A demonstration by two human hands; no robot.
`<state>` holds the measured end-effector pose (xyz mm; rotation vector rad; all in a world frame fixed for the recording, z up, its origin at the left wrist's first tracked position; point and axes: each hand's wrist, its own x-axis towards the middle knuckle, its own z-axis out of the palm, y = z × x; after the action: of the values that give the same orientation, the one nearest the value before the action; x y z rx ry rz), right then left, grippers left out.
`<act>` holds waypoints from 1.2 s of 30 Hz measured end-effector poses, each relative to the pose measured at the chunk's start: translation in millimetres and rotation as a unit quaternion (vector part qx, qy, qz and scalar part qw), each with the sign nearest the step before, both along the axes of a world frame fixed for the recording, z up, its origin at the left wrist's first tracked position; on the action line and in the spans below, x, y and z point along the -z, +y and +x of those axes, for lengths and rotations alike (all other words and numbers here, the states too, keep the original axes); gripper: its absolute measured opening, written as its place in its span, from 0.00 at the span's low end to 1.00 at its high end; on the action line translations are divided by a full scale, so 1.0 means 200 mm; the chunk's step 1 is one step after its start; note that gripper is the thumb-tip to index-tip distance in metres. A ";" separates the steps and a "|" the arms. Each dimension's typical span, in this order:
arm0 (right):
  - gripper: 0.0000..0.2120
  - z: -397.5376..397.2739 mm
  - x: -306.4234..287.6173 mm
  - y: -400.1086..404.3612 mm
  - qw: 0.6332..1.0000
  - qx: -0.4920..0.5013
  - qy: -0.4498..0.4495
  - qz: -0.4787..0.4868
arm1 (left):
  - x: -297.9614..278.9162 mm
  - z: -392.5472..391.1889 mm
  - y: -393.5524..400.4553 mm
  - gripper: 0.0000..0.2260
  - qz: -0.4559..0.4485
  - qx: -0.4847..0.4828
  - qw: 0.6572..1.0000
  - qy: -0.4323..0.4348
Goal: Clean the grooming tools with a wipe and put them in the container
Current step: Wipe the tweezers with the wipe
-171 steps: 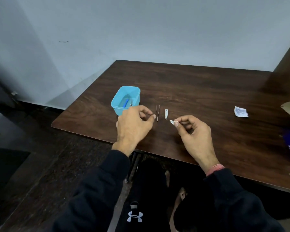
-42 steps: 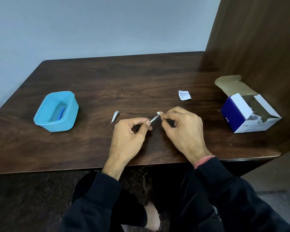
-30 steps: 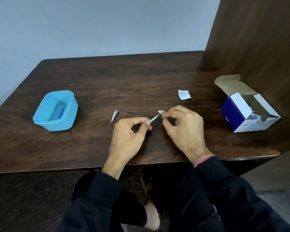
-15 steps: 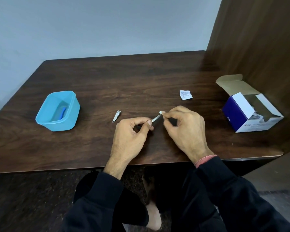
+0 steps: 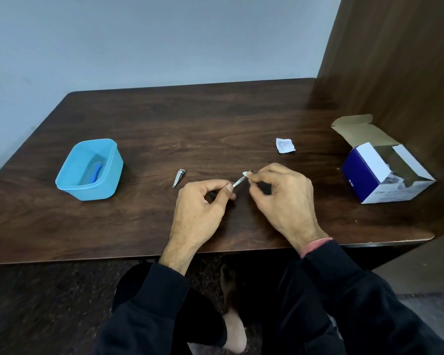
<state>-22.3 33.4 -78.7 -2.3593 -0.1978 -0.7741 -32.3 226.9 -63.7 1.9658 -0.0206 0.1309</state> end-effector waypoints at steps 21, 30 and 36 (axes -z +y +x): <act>0.02 -0.01 -0.02 0.01 1.000 -0.021 -0.009 -0.017 | -0.01 -0.01 0.00 0.09 0.011 0.005 1.000 -0.002; 0.02 -0.01 -0.02 0.02 0.999 -0.031 -0.015 -0.029 | -0.02 -0.01 -0.01 0.11 0.031 0.006 0.999 -0.002; 0.01 -0.01 -0.01 0.01 0.999 -0.017 -0.008 -0.028 | -0.03 -0.02 -0.01 0.11 0.033 0.008 0.999 -0.004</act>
<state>-23.3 36.3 -75.9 -2.3966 -0.2701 -0.7811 -36.2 225.2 -58.2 2.0304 -0.0457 0.1290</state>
